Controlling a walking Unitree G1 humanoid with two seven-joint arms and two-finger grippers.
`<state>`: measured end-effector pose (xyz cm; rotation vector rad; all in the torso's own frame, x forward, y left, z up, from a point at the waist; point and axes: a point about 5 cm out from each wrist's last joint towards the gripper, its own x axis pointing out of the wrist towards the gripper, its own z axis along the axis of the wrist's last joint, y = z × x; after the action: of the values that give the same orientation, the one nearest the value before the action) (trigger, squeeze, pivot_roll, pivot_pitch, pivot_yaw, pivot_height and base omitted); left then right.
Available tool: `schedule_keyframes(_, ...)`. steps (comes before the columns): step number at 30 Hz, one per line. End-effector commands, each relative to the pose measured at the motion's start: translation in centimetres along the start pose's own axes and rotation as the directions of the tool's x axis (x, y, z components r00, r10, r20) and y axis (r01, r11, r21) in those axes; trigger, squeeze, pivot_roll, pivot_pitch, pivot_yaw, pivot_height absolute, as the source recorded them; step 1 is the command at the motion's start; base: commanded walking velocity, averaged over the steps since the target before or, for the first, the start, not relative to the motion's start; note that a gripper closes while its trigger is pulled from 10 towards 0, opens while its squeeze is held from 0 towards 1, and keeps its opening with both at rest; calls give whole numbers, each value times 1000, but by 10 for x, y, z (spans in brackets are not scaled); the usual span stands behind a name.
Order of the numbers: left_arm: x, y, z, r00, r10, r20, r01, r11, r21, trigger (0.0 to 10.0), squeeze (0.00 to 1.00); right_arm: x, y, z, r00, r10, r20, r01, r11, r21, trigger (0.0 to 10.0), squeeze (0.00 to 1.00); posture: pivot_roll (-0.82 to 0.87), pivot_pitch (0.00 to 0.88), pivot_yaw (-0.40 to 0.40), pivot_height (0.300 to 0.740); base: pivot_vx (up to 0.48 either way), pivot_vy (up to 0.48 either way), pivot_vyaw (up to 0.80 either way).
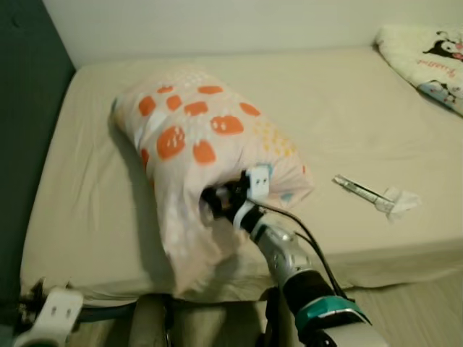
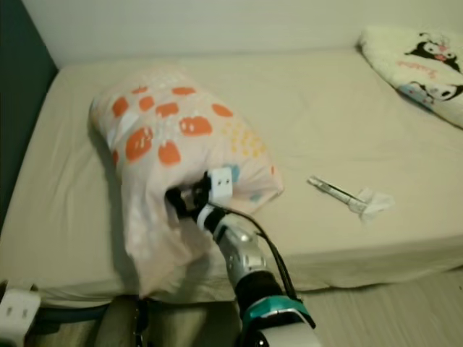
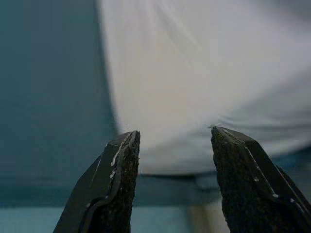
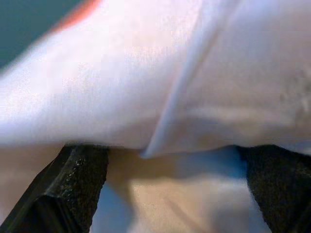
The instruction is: Clean up the room
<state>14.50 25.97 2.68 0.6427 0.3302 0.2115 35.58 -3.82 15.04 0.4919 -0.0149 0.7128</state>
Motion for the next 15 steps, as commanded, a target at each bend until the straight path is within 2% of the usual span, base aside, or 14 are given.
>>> schedule_keyframes(1, -3, -7, 5, 996, -84, 35, 84, 996, -17, 10000, 0, 39, 88, -5, 960, 267, 80, -278, 944, 180, 10000, 0, 176, 87, 31, 590, 0, 0, 0)
schedule_keyframes(2, 0, -11, 12, 988, -139, 68, 142, 989, -39, 10000, 0, 32, 82, -14, 951, 308, 10, -306, 943, 129, 10000, 0, 180, 90, 22, 590, 0, 0, 0)
schedule_keyframes(3, 0, -11, 12, 988, -139, 68, 142, 989, -39, 10000, 0, 32, 82, -14, 951, 308, 10, -306, 943, 129, 10000, 0, 180, 90, 22, 590, 0, 0, 0)
schedule_keyframes(5, 10, -14, 30, 970, -204, 132, 214, 974, -69, 10000, 0, 13, 63, -42, 929, 318, -188, -327, 945, -16, 10000, 0, 187, 94, 13, 590, 0, 0, 0)
schedule_keyframes(6, 10, -14, 30, 970, -204, 132, 214, 974, -69, 10000, 0, 13, 63, -42, 929, 318, -188, -327, 945, -16, 10000, 0, 187, 94, 13, 590, 0, 0, 0)
schedule_keyframes(7, 20, -19, 47, 942, -285, 175, 302, 950, -78, 10000, 0, -18, 36, -74, 871, 254, -420, -355, 917, -182, 10000, 0, 188, 96, 12, 590, 0, 0, 0)
schedule_keyframes(9, 27, -20, 55, 929, -317, 190, 336, 939, -76, 10000, 0, -48, 11, -93, 816, 172, -552, -364, 895, -259, 10000, 0, 179, 100, 12, 590, 0, 0, 0)
schedule_keyframes(10, 27, -20, 55, 929, -317, 190, 336, 939, -76, 10000, 0, -48, 11, -93, 816, 172, -552, -364, 895, -259, 10000, 0, 179, 100, 12, 590, 0, 0, 0)
schedule_keyframes(12, 31, -18, 57, 935, -304, 182, 322, 943, -83, 10000, 0, -67, -8, -96, 806, 92, -585, -309, 908, -283, 10000, 0, 169, 102, 15, 590, 0, 0, 0)
schedule_keyframes(14, 31, -14, 55, 947, -274, 170, 291, 953, -81, 10000, 0, -80, -28, -87, 827, -8, -562, -199, 931, -305, 10000, 0, 155, 106, 22, 590, 0, 0, 0)
schedule_keyframes(15, 31, -14, 55, 947, -274, 170, 291, 953, -81, 10000, 0, -80, -28, -87, 827, -8, -562, -199, 931, -305, 10000, 0, 155, 106, 22, 590, 0, 0, 0)
